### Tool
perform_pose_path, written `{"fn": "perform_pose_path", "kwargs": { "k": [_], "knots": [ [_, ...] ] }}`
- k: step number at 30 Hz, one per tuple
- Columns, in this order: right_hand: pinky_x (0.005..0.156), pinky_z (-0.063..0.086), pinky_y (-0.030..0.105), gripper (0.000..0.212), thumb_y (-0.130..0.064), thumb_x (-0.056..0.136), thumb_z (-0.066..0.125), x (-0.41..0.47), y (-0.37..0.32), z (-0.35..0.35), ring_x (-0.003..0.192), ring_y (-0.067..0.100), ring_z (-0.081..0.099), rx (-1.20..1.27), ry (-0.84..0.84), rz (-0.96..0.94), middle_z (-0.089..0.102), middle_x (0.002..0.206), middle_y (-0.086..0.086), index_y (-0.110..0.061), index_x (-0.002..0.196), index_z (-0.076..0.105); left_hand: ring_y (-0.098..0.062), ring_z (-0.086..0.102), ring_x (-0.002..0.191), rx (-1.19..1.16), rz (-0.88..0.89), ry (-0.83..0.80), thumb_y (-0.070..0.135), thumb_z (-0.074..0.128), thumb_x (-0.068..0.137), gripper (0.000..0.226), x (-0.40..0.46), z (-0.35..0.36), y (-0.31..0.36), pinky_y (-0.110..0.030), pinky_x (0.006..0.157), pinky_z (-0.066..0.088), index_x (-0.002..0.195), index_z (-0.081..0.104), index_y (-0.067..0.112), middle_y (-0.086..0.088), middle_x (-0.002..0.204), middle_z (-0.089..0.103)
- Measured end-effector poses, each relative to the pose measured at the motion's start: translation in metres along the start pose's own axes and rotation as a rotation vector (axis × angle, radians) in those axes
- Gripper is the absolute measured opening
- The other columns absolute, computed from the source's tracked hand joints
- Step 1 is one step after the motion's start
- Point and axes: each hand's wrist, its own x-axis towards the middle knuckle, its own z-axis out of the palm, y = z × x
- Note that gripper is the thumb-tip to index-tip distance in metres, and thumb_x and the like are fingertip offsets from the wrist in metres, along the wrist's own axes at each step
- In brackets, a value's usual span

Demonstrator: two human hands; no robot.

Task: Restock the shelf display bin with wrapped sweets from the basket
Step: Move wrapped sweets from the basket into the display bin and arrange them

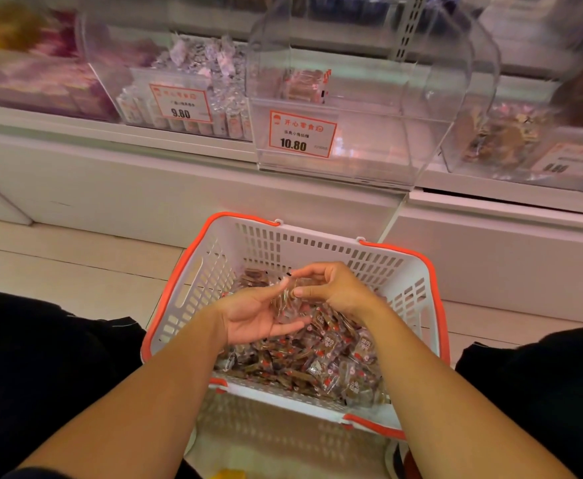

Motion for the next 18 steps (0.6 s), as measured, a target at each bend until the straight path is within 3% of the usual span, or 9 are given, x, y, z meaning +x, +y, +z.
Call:
{"fn": "perform_pose_path", "kwargs": {
  "k": [3,5,8,10,12,15,18],
  "knots": [
    [0.075,0.055,0.017,0.039,-0.005,0.072,0.084,-0.002,-0.007,-0.002,0.094,0.007,0.071,-0.038,-0.017,-0.027,0.076,0.104,-0.001,-0.018,0.106,0.072,-0.035,0.066,0.109,0.201,-0.034,0.035,0.014,0.067,0.088,0.034,-0.002,0.005,0.006,-0.035,0.078,0.061,0.117,0.063,-0.002,-0.024,0.114,0.067],
    [0.077,0.054,0.016,0.055,-0.003,0.069,0.086,-0.002,-0.016,-0.006,0.098,0.004,0.07,-0.082,-0.054,-0.033,0.072,0.116,-0.002,-0.02,0.118,0.066,-0.032,0.069,0.104,0.316,-0.058,0.035,0.007,0.068,0.084,0.032,-0.006,0.007,0.014,-0.031,0.074,0.061,0.114,0.064,-0.005,-0.024,0.114,0.068],
    [0.091,0.056,0.028,0.069,0.003,0.07,0.084,-0.007,-0.034,-0.012,0.111,0.011,0.067,-0.082,-0.205,-0.018,0.068,0.124,0.001,-0.023,0.129,0.06,-0.031,0.068,0.107,0.459,-0.104,0.014,0.0,0.067,0.083,0.038,-0.015,0.016,0.029,-0.034,0.08,0.061,0.119,0.06,-0.007,-0.024,0.117,0.067],
    [0.092,0.056,0.031,0.063,0.003,0.07,0.084,-0.013,-0.052,-0.016,0.108,0.016,0.068,-0.147,-0.283,-0.018,0.07,0.118,0.0,-0.022,0.125,0.064,-0.029,0.069,0.105,0.57,-0.143,-0.013,-0.003,0.066,0.082,0.039,-0.021,0.027,0.04,-0.035,0.086,0.059,0.12,0.059,-0.008,-0.021,0.113,0.069],
    [0.084,0.055,0.026,0.055,-0.001,0.069,0.086,-0.021,-0.073,-0.017,0.09,0.012,0.068,-0.252,-0.277,-0.046,0.071,0.102,0.0,-0.019,0.118,0.068,-0.026,0.07,0.101,0.681,-0.176,-0.049,-0.003,0.065,0.079,0.036,-0.032,0.044,0.054,-0.033,0.087,0.057,0.115,0.061,-0.003,-0.017,0.106,0.072],
    [0.079,0.048,0.032,0.041,0.0,0.069,0.086,-0.033,-0.108,-0.01,0.083,0.015,0.057,-0.301,-0.2,-0.141,0.062,0.09,0.007,-0.009,0.105,0.068,-0.023,0.072,0.091,0.86,-0.146,-0.056,-0.005,0.065,0.077,0.035,-0.052,0.074,0.086,-0.028,0.076,0.06,0.109,0.058,0.006,-0.012,0.098,0.072],
    [0.069,0.047,0.023,0.033,0.004,0.068,0.084,-0.049,-0.149,-0.007,0.074,0.01,0.058,-0.263,-0.079,-0.307,0.065,0.081,0.0,-0.007,0.094,0.066,-0.023,0.071,0.088,0.939,-0.013,-0.089,0.009,0.075,0.081,0.037,-0.083,0.105,0.125,-0.029,0.071,0.059,0.113,0.057,0.009,-0.013,0.099,0.071]
  ]
}}
